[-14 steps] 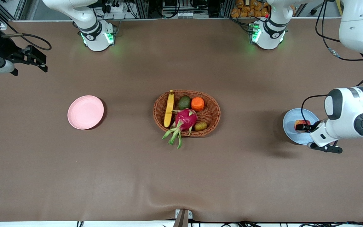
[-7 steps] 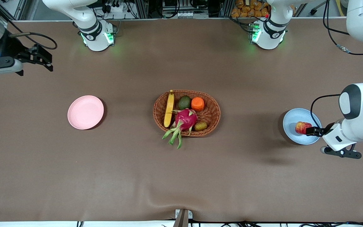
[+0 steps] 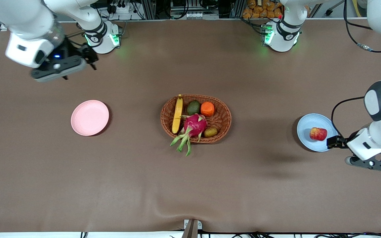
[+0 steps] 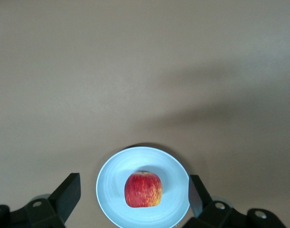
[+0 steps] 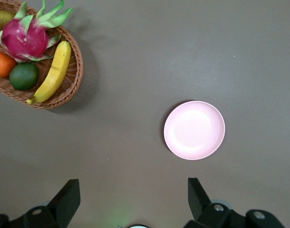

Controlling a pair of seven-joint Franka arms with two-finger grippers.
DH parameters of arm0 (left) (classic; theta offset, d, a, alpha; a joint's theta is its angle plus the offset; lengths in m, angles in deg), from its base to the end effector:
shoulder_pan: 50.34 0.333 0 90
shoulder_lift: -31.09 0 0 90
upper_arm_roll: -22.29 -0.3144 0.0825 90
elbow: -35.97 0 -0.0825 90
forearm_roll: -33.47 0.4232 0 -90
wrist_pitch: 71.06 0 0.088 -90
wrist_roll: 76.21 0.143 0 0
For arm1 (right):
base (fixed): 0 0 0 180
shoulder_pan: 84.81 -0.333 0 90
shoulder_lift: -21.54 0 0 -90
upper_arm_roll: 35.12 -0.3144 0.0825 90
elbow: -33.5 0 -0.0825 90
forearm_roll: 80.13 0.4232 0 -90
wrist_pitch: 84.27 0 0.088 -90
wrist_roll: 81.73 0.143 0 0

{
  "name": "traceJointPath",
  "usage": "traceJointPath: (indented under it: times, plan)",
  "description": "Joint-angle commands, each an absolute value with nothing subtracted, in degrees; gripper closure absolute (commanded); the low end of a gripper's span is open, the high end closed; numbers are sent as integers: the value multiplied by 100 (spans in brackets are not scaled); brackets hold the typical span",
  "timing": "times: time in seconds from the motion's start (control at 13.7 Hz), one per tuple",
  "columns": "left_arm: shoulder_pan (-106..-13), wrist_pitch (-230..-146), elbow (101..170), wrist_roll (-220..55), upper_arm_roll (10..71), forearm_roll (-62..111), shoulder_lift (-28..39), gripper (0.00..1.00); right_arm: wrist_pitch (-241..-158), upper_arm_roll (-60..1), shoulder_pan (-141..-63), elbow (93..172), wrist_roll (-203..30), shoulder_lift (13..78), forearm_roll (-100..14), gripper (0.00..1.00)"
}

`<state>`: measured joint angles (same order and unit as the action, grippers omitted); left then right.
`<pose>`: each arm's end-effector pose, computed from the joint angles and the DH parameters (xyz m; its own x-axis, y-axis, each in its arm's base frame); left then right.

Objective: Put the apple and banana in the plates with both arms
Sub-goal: 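Raise the left gripper away while the right gripper reaches the banana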

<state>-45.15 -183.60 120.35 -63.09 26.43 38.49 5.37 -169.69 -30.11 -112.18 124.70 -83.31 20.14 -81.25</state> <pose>0.7302 0.0285 0.3742 0.9719 -0.2333 0.0305 -0.2312 -0.9711 -0.0594 0.5327 0.2154 0.5840 0.9118 0.4034 -0.0769 0.4056 -0.9139 0.0153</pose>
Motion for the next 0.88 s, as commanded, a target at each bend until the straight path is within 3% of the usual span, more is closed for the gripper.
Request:
traceJointPath:
  times: [0.0,0.22,0.44,0.8]
  plan:
    - [-4698,-17770,12070,-6188,2607,3559,1077,0,-17154,-2941,-11389,12324,-8401,2293,-8154,0]
    - [-5156,-17085,12096,-6503,2247,3487,1622,0,-17243,-2949,-11469,12245,-8401,2751,-8137,0]
    - [-5175,-16608,12087,-6935,2273,3268,2157,0,-17348,-2949,-11863,12236,-8313,2979,-7787,0]
    - [-5219,-15343,12210,-7418,2062,3267,2966,0,-18243,-2941,-12433,12236,-8183,4024,-7152,0]
